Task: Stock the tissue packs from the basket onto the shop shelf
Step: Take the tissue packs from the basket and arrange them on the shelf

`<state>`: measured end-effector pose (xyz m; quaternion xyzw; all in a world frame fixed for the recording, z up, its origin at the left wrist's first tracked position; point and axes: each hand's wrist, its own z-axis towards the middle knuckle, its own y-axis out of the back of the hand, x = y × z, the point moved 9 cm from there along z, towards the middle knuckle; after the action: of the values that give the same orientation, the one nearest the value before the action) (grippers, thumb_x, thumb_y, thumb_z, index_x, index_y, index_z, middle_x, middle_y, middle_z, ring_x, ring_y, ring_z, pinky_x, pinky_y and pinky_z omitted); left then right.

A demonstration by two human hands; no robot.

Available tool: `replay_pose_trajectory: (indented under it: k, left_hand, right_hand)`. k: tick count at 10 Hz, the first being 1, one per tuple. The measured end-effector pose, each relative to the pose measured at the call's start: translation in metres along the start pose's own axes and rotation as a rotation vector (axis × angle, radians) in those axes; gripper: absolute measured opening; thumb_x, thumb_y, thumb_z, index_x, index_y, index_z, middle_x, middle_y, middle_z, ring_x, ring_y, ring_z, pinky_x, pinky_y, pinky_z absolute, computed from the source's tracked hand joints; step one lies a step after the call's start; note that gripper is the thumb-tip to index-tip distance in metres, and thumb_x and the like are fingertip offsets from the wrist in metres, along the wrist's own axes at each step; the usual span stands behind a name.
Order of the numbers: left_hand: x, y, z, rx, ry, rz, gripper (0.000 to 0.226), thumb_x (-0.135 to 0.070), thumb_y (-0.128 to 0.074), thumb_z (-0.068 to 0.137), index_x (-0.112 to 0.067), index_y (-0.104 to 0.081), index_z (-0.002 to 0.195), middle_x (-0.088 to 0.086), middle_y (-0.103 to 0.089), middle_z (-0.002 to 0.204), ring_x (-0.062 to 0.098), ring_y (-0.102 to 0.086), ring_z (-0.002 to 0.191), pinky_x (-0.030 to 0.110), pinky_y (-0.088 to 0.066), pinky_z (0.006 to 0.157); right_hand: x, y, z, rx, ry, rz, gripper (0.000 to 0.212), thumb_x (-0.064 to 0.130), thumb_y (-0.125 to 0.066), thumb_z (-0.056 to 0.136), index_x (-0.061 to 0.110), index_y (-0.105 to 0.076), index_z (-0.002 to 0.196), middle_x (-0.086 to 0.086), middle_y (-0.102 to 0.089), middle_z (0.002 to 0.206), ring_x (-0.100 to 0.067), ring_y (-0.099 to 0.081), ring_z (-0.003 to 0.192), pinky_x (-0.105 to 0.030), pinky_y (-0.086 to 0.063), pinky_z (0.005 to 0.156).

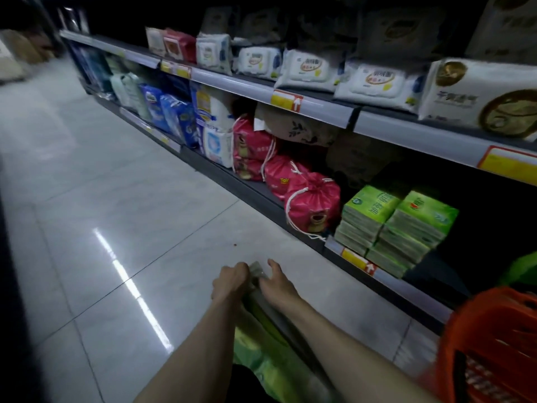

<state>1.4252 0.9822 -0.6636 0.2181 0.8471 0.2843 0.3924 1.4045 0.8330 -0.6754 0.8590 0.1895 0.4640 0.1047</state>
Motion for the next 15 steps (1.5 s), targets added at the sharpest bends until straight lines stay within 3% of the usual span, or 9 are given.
replay_pose_trajectory:
  k: [2,3,5,6,8,9,11,13,15]
  left_hand:
    - [0.003,-0.008,0.011,0.019,0.015,-0.030,0.017,-0.025,-0.042,0.104,-0.012,-0.053,0.106,0.022,-0.058,0.124,0.037,-0.055,0.105,0.035,-0.042,0.085]
    - [-0.003,-0.003,0.012,-0.050,-0.012,-0.140,0.042,-0.030,-0.044,0.102,0.000,-0.065,0.123,0.024,-0.066,0.125,0.042,-0.063,0.116,0.042,-0.052,0.096]
    - [-0.039,0.013,-0.009,-0.032,-0.037,-0.051,0.033,-0.033,-0.053,0.098,-0.001,-0.060,0.105,0.026,-0.060,0.113,0.045,-0.061,0.110,0.050,-0.057,0.094]
    - [-0.058,0.031,-0.023,-0.064,-0.066,-0.114,0.027,-0.028,-0.064,0.091,-0.001,-0.062,0.087,0.025,-0.065,0.099,0.044,-0.070,0.081,0.054,-0.065,0.067]
    - [-0.097,0.080,-0.079,-0.250,-0.283,-0.158,0.020,-0.033,-0.071,0.090,-0.016,-0.079,0.082,0.005,-0.071,0.069,0.026,-0.074,0.055,0.041,-0.066,0.069]
    - [-0.116,0.090,-0.108,-0.280,-0.554,-0.237,0.023,-0.039,-0.073,0.084,-0.026,-0.084,0.098,-0.003,-0.077,0.080,0.020,-0.075,0.078,0.039,-0.061,0.081]
    - [-0.141,0.063,-0.130,0.056,-0.734,-0.694,0.049,-0.005,-0.081,0.084,-0.023,-0.072,0.129,-0.006,-0.080,0.107,0.017,-0.077,0.091,0.035,-0.063,0.072]
    - [-0.167,0.000,-0.134,0.293,-0.740,-0.723,0.050,-0.001,-0.074,0.089,-0.019,-0.068,0.134,0.004,-0.078,0.115,0.022,-0.077,0.096,0.037,-0.064,0.077]
    - [-0.179,-0.051,-0.124,0.416,-0.673,-0.640,0.050,0.004,-0.067,0.086,-0.022,-0.069,0.129,0.012,-0.071,0.128,0.027,-0.073,0.105,0.044,-0.060,0.089]
  right_hand:
    - [-0.017,-0.018,0.017,0.072,-0.044,0.028,0.058,0.034,-0.044,0.103,0.024,-0.035,0.160,-0.013,-0.050,0.157,-0.035,-0.051,0.140,-0.046,-0.042,0.116]
    - [-0.017,-0.010,0.020,0.050,-0.054,0.113,0.050,0.035,-0.051,0.100,0.017,-0.050,0.146,-0.012,-0.059,0.146,-0.033,-0.057,0.130,-0.039,-0.048,0.104]
    - [-0.014,0.015,0.018,-0.009,-0.025,0.313,0.071,0.069,-0.061,0.067,0.017,-0.064,0.116,-0.013,-0.071,0.119,-0.026,-0.068,0.105,-0.038,-0.051,0.081]
    - [0.000,0.039,0.012,-0.046,-0.008,0.419,0.081,0.080,-0.063,0.062,0.009,-0.071,0.101,-0.018,-0.076,0.111,-0.031,-0.074,0.101,-0.039,-0.052,0.078]
    - [0.037,0.083,-0.028,-0.085,0.025,0.718,0.045,0.044,-0.083,0.088,0.003,-0.075,0.105,-0.014,-0.079,0.098,-0.028,-0.078,0.085,-0.038,-0.066,0.072]
    - [0.049,0.102,-0.055,-0.023,0.069,0.831,0.014,0.012,-0.080,0.091,0.003,-0.077,0.101,-0.009,-0.080,0.088,-0.024,-0.076,0.074,-0.032,-0.061,0.063]
    - [0.039,0.155,-0.089,-0.212,0.283,0.826,0.044,-0.002,-0.086,0.080,0.014,-0.070,0.118,-0.005,-0.081,0.109,-0.028,-0.078,0.104,-0.044,-0.065,0.090]
    - [-0.006,0.188,-0.106,-0.444,0.345,0.818,0.064,0.020,-0.090,0.073,0.020,-0.068,0.133,0.002,-0.076,0.126,-0.018,-0.074,0.114,-0.046,-0.062,0.099]
    - [-0.044,0.202,-0.111,-0.593,0.308,0.816,0.058,0.009,-0.088,0.081,0.016,-0.068,0.135,0.004,-0.078,0.120,-0.018,-0.075,0.110,-0.046,-0.061,0.099]
